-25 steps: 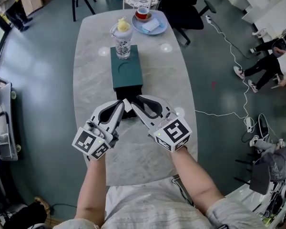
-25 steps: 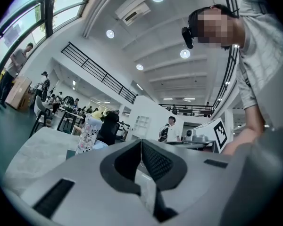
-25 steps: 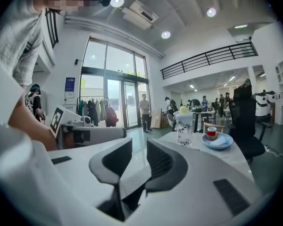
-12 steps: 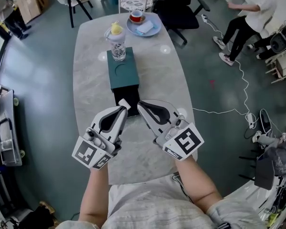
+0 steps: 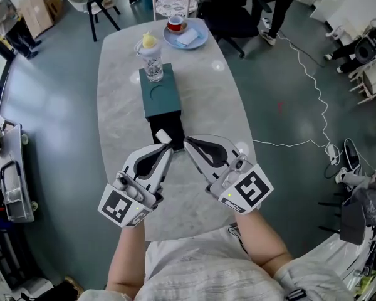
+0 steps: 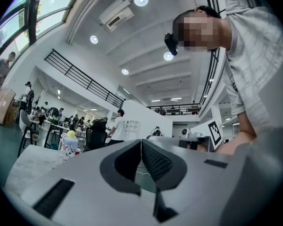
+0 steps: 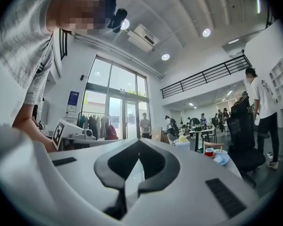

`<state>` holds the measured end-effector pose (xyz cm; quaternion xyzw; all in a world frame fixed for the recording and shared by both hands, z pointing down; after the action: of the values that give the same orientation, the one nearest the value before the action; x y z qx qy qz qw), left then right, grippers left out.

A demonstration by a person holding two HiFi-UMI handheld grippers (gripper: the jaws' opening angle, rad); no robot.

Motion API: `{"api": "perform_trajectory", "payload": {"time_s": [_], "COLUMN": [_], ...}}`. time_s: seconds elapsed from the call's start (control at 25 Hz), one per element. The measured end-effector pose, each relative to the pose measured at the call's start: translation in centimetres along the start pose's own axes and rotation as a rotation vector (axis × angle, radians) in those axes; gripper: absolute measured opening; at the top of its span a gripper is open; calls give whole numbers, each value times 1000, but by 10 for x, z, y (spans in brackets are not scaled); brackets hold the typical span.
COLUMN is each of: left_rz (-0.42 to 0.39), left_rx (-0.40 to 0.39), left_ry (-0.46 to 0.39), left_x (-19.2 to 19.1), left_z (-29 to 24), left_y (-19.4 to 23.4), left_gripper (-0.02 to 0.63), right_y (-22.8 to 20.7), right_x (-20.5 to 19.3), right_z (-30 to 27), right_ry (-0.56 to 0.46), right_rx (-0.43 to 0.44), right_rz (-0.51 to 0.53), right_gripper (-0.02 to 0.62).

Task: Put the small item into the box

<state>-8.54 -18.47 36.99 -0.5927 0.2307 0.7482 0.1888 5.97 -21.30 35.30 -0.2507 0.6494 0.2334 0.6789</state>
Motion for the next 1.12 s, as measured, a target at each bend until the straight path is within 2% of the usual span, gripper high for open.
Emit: {"api": "perform_trajectory", "payload": {"time_s": [0.32, 0.48, 0.64, 0.92, 1.12], "left_rz": [-5, 29, 63, 76, 108], "left_rx": [-54, -87, -69, -82, -70], "left_ry": [6, 4, 40, 27, 61], "left_x": [5, 5, -6, -17, -35], "left_z": [-3, -2, 7, 17, 28], "left_y": [-22, -38, -45, -46, -48], "left_gripper": [20, 20, 20, 20, 20], "right_y": [13, 25, 35, 41, 46], "right_x": [5, 1, 1, -14, -25], "right_z": [18, 27, 33, 42, 44], "right_ry": [-2, 13, 13, 62, 94], "right_rx": [34, 58, 70, 92, 110], "right_rz": [-3, -19, -73, -50, -42], "right_gripper": [18, 18, 18, 18, 18]}}
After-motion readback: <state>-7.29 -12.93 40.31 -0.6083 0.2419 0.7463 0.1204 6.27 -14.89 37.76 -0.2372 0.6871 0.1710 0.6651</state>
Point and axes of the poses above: the fingertips, and each gripper's own axes: z backward along the fingers, y to its left, x out of its top, the point moved 7 cm from there along z, backward along the fingers, and after that the axes turned 11 degrees about -x, right-handed, at the moved point
